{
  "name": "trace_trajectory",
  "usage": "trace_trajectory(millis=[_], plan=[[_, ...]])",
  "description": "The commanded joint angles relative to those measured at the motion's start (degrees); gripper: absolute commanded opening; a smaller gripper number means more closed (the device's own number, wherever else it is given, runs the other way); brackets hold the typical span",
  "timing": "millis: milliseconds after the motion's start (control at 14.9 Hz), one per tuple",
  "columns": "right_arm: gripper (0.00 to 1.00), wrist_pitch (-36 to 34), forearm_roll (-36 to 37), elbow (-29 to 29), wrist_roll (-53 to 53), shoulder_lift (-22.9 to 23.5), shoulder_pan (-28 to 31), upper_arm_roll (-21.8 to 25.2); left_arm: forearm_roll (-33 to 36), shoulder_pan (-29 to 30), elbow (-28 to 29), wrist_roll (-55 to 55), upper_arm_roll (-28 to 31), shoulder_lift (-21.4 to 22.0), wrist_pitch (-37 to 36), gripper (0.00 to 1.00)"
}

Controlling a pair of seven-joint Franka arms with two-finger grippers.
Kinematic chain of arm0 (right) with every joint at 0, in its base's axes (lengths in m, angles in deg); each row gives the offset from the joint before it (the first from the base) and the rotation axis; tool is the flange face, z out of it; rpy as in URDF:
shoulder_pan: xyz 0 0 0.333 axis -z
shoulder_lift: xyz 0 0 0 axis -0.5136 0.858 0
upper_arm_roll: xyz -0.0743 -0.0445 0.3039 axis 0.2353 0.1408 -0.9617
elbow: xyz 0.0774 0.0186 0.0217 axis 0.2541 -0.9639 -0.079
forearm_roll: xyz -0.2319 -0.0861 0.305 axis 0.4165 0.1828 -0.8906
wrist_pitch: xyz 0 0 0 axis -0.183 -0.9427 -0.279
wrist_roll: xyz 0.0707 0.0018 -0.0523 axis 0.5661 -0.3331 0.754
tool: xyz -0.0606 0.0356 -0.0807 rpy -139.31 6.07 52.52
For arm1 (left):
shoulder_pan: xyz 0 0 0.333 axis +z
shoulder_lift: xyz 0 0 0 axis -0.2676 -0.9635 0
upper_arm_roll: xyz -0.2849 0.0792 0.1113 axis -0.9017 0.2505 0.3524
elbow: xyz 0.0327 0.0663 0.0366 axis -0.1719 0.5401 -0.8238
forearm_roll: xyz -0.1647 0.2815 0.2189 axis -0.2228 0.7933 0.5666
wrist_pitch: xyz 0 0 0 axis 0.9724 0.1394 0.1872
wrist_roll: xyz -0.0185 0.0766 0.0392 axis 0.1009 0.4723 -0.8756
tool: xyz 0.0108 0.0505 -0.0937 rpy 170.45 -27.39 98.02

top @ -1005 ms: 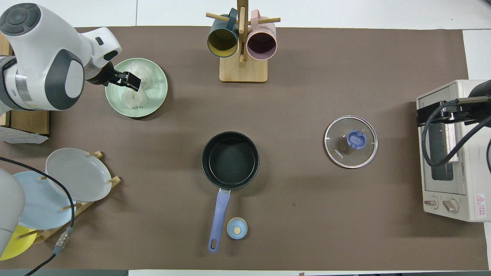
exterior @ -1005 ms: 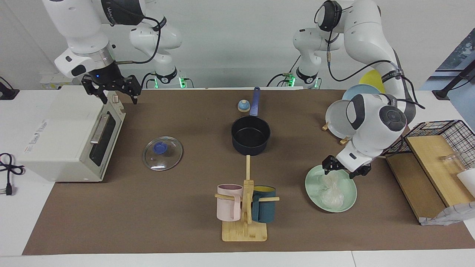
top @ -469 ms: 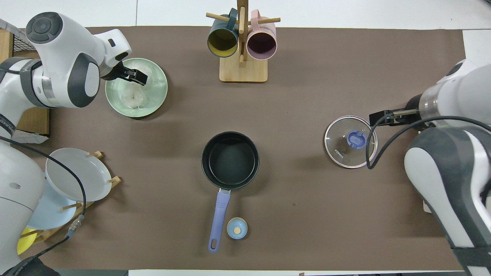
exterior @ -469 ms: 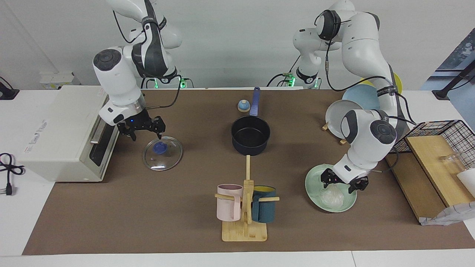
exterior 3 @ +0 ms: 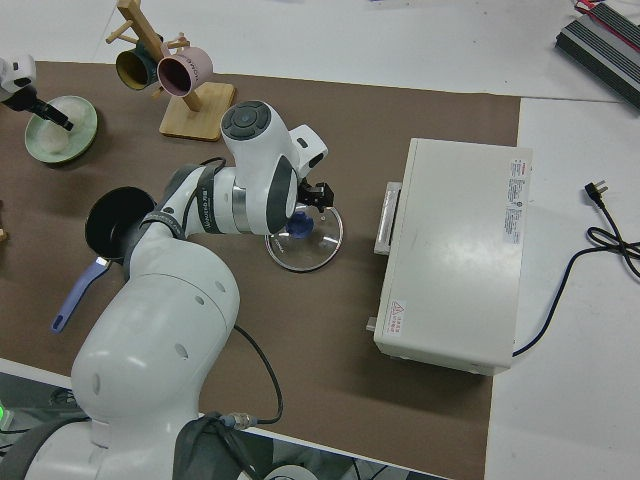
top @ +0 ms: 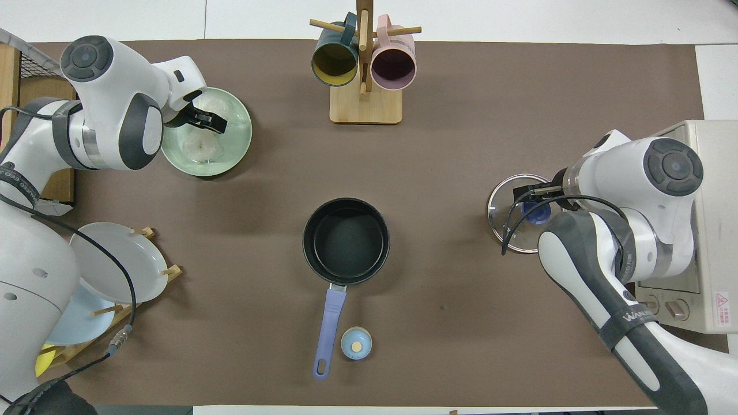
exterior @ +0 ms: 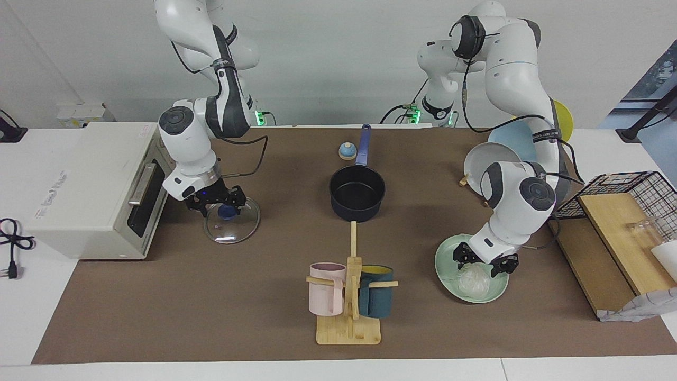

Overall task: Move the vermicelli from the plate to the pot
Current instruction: 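Grasp the vermicelli with the left gripper while the right gripper grasps the lid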

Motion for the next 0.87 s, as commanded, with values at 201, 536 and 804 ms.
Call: trace_trajectory(millis=[201,536,804], plan=[[1.00,3.27,-0.74,-3.96,2.79,-0.18,0.03,0.00,0.91,-0.23,0.12,0.47,0.36,0.80,-1.66,0.00],[0.97,3.44,-0.74,-4.58,4.81,-0.35,0.03,0.00,-5.04,-0.41,-8.04,-0.14,0.36,3.51,-17.80,0.00],[0.94,3.44,-0.74,-4.66,5.34,-0.35,-0.15,0.00,-10.34,-1.46,-8.06,-7.95,0.19,12.65,-27.21,0.00]])
